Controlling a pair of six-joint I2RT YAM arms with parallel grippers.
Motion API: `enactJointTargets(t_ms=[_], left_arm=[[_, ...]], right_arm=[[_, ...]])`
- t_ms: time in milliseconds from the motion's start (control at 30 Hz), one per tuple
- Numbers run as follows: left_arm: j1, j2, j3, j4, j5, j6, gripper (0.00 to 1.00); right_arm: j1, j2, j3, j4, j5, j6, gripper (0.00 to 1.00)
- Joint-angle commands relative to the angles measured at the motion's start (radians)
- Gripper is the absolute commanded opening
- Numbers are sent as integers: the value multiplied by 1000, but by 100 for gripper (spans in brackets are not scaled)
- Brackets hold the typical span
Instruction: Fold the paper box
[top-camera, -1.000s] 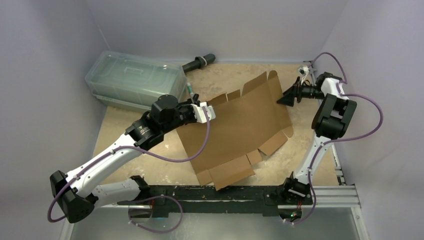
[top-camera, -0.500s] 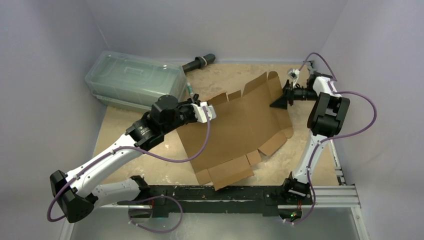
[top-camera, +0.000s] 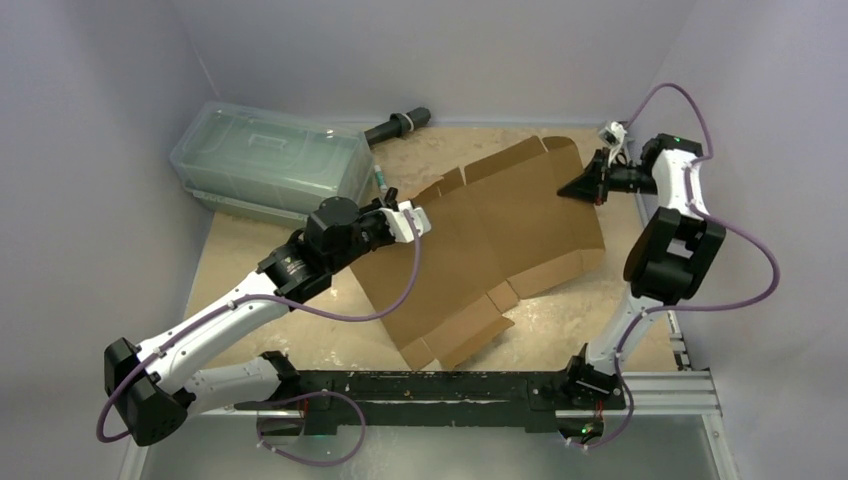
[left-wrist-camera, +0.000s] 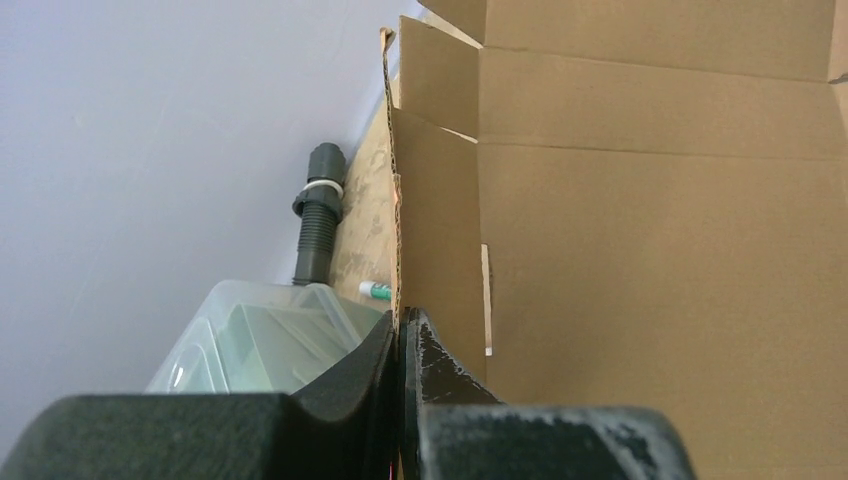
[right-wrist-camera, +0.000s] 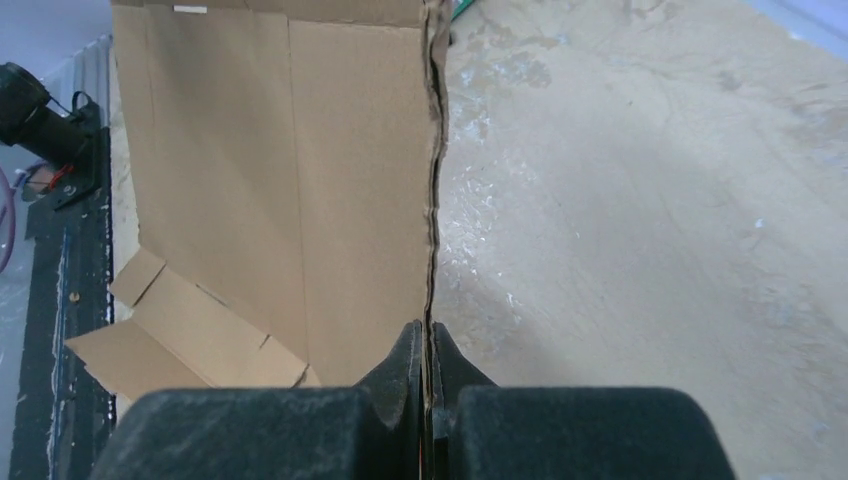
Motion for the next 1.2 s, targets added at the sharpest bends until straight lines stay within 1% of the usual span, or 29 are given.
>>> enactJointTargets(t_ms=[0, 167, 233, 300, 367, 467, 567, 633, 667, 733, 800, 967, 1067, 1167], left_arm=[[-4, 4, -2, 66, -8, -125, 0], [-4, 44, 15, 111, 52, -267, 1], [-4, 52, 5, 146, 66, -329, 7], [-3, 58, -13, 215, 84, -383, 14], [-4, 63, -38, 256, 88, -436, 24], [-2, 59, -66, 296, 59, -515, 34], [-2, 29, -90, 301, 9, -596, 45], [-2, -3, -109, 294, -48, -664, 56], [-2, -21, -122, 287, -77, -707, 63], [-2, -64, -153, 275, -104, -778, 71], [-2, -101, -177, 247, -110, -831, 74], [-2, -191, -244, 171, -103, -967, 75], [-2, -262, -314, 165, -113, -1031, 76], [-2, -331, -388, 136, -149, -1135, 81]], right_arm=[[-56, -147, -16, 3, 17, 53, 0], [-123, -344, -96, 31, 83, 103, 0], [-138, -432, -149, 75, 119, 141, 0], [-145, -540, -213, 146, 156, 212, 0], [-159, -629, -281, 249, 180, 304, 0], [-180, -740, -367, 382, 199, 410, 0], [-187, -796, -409, 414, 200, 440, 0], [-189, -810, -423, 414, 190, 447, 0], [-190, -813, -429, 413, 183, 451, 0], [-193, -817, -435, 408, 170, 450, 0], [-194, -822, -436, 400, 160, 448, 0], [-193, -838, -433, 370, 144, 422, 0], [-193, -836, -413, 313, 133, 383, 0], [-193, -835, -406, 288, 121, 362, 0]])
